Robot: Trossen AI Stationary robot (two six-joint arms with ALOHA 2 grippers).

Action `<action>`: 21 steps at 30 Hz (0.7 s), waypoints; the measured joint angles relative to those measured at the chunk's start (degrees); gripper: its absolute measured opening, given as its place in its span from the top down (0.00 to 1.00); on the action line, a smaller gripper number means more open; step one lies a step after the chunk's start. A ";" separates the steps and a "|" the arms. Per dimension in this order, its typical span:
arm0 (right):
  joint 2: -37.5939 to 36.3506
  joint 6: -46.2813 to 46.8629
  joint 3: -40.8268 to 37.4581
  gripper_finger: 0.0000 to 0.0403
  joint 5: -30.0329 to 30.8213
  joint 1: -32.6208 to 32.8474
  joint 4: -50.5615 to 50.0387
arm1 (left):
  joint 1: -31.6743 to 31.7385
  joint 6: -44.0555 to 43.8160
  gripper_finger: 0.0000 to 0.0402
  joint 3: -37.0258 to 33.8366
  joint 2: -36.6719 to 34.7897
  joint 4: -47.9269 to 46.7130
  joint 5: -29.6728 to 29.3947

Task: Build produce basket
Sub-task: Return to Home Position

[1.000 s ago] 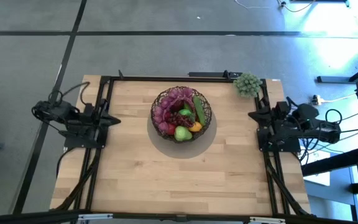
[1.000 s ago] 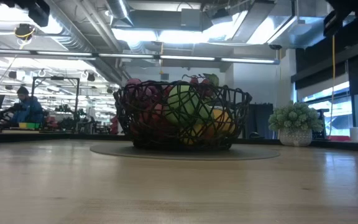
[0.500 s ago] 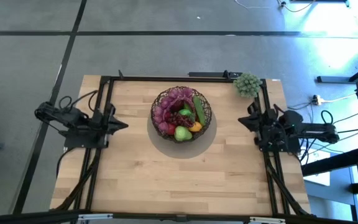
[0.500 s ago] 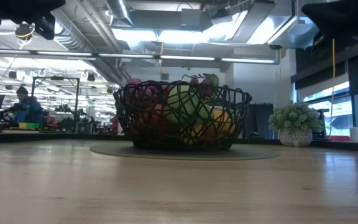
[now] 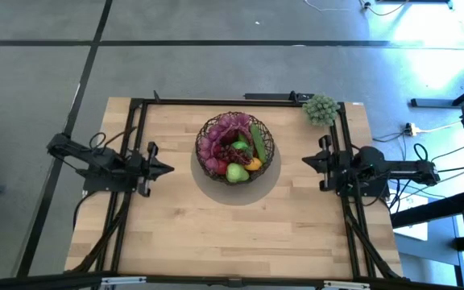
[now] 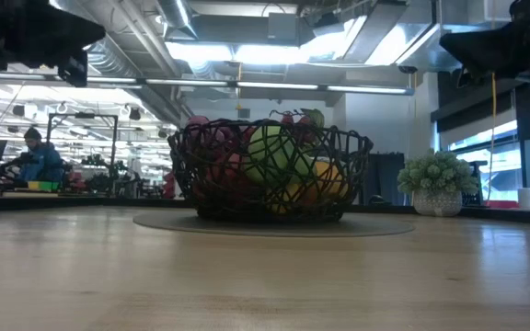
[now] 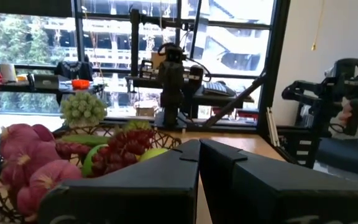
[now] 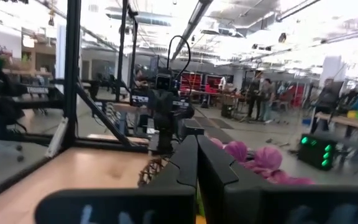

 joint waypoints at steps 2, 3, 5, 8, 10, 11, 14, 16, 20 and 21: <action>0.00 -1.97 0.00 1.00 -0.02 0.00 0.01 | 0.00 -0.01 1.00 -1.55 -0.04 1.89 -0.02; 0.00 -2.39 0.00 1.00 -0.02 0.00 -0.10 | 0.00 -0.17 1.00 -1.85 -0.03 1.08 -0.03; 0.00 -2.54 0.00 1.00 -0.02 0.00 -0.55 | 0.00 -0.18 0.99 -1.85 0.03 0.29 0.00; 0.00 -2.52 0.00 1.00 -0.01 0.00 -2.62 | 0.00 1.40 1.00 -1.85 0.01 -0.63 -0.03; 0.00 -2.30 0.00 1.00 0.02 0.00 -3.15 | 0.00 2.05 1.00 -1.85 -0.01 -0.39 -0.06; 0.00 -2.22 0.00 1.00 0.06 0.00 -3.14 | 0.00 2.34 0.99 -1.85 -0.01 -0.42 -0.06; 0.00 -2.30 0.00 1.00 0.06 0.00 -3.02 | 0.00 2.41 0.98 -1.85 0.01 -0.47 -0.06; 0.00 -2.30 0.00 1.00 0.08 0.00 -3.02 | 0.00 2.47 0.97 -1.85 0.01 -0.50 -0.07; 0.00 -2.30 0.00 1.00 0.08 0.00 -3.02 | 0.00 2.47 0.96 -1.85 0.01 -0.51 -0.06; 0.00 -2.30 0.00 1.00 0.08 0.00 -3.02 | 0.00 2.47 0.95 -1.85 0.01 -0.51 -0.07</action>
